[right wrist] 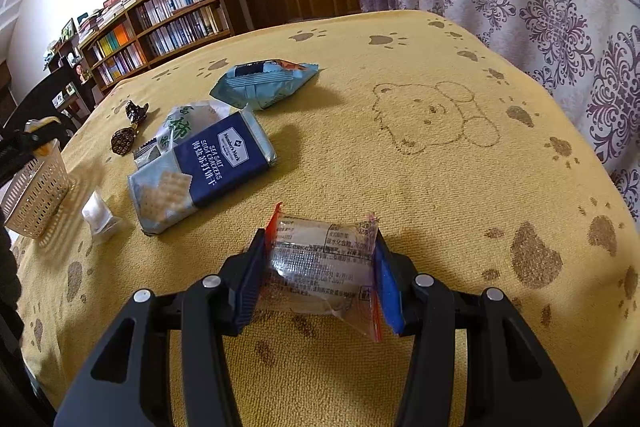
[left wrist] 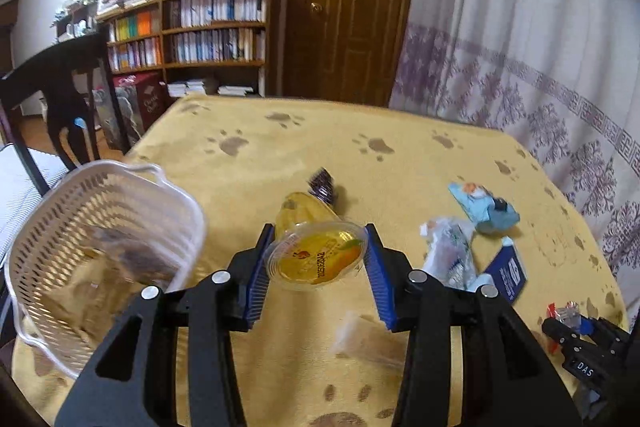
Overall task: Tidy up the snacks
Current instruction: 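Carry the jelly cup over the basket and open the left gripper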
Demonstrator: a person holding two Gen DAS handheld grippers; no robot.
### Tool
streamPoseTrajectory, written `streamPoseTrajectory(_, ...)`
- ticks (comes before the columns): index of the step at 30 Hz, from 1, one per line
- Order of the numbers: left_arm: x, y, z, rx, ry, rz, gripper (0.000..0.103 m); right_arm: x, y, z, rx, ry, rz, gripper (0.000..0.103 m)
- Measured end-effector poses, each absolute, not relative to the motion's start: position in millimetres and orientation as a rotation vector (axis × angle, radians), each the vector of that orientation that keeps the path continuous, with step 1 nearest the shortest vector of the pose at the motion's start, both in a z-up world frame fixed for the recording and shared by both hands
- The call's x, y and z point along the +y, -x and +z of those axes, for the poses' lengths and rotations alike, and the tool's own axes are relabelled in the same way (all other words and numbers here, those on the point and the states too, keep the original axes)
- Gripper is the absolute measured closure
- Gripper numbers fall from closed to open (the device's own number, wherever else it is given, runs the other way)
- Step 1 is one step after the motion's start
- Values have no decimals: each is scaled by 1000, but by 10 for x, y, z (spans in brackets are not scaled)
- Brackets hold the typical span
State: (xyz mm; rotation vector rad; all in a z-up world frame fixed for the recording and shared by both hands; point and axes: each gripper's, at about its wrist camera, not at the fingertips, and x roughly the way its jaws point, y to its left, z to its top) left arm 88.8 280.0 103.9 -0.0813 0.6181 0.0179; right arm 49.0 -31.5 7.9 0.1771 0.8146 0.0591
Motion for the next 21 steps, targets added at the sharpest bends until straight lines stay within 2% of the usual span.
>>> streamPoseTrajectory(18,4058,-690,1376,521,179,339,58,-316,-500,72,813,-183,37,53)
streamPoseTrajectory(20,4165,-671,1379,513,193,379,52,-315,-495,74,813,-183,37,53)
streamPoseTrajectory(21,4218,-659,1386,510,194,400,45,-315,-495,74,813,-183,37,53)
